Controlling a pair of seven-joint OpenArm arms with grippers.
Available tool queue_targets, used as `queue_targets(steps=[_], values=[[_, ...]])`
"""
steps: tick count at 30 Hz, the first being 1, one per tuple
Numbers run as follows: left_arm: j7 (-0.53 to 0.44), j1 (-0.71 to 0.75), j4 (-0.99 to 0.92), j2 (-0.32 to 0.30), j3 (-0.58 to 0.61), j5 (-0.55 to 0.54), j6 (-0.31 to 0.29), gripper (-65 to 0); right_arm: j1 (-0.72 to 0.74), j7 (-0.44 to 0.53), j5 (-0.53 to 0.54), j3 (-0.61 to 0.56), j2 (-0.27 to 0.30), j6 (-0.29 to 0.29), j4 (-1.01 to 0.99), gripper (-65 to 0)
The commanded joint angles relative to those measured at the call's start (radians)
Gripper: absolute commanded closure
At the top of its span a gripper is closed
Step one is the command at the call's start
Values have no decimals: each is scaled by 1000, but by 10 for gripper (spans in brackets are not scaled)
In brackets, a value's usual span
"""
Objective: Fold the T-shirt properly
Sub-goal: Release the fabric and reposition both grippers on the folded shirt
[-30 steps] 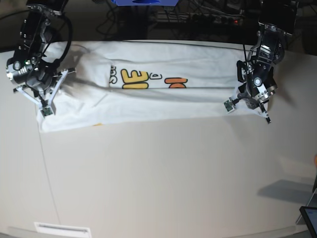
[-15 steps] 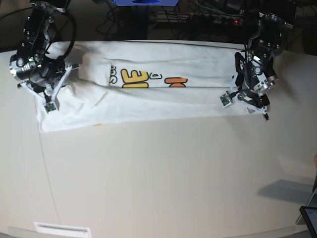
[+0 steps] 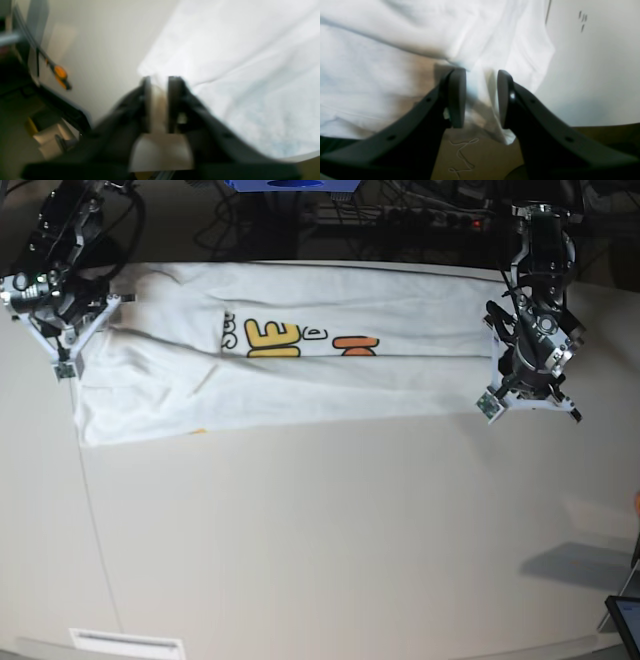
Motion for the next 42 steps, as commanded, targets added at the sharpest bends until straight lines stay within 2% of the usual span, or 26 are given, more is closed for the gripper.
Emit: queue_targets(steps=[1,3,5,8,12,16,21,23,25,29,31,34,39,42], values=[[-4,-11,24,-12,-28,8,4,0,17,14,-1,26,11,0,18,-205],[-4,-10,38,-12,-54,7,4,0,35,42,-1,73,19,0,18,-205],[-4,-8,41,-10,-74,-18,4,0,43,73,2,99,53,1,18,-205],[-4,-7,38,4,-149,-144,4,0,48,155,2,98,70,15,18,-205],[-27,-10,36,114,-367,-298,4,0,20,321,2,95,67,175,16,-189],[-229,39,33,229,-477,-300,4,0,-23,475,1,95,63,175,12,-10],[-600,161,19,323,-442,-188,4,0,-94,636,-2,92,63,175,9,-3],[-720,193,10,350,-421,-142,4,0,-129,700,-5,44,70,175,9,-3],[-789,213,10,377,-402,-116,4,0,-167,780,-24,-6,71,175,9,-7],[-880,227,4,403,-401,-97,4,0,-190,935,-294,-149,50,175,-25,-9],[-912,228,-13,404,-404,-97,4,0,-192,996,-388,-181,28,175,-59,-9],[-986,250,-68,404,-404,-97,4,0,-186,1045,-380,-178,10,175,-86,-9],[-1144,263,-199,404,-405,-97,4,0,-149,1044,-335,-154,7,175,-126,-9],[-1217,277,-255,403,-405,-93,43,0,-118,1044,-334,-114,7,175,-168,-9]])
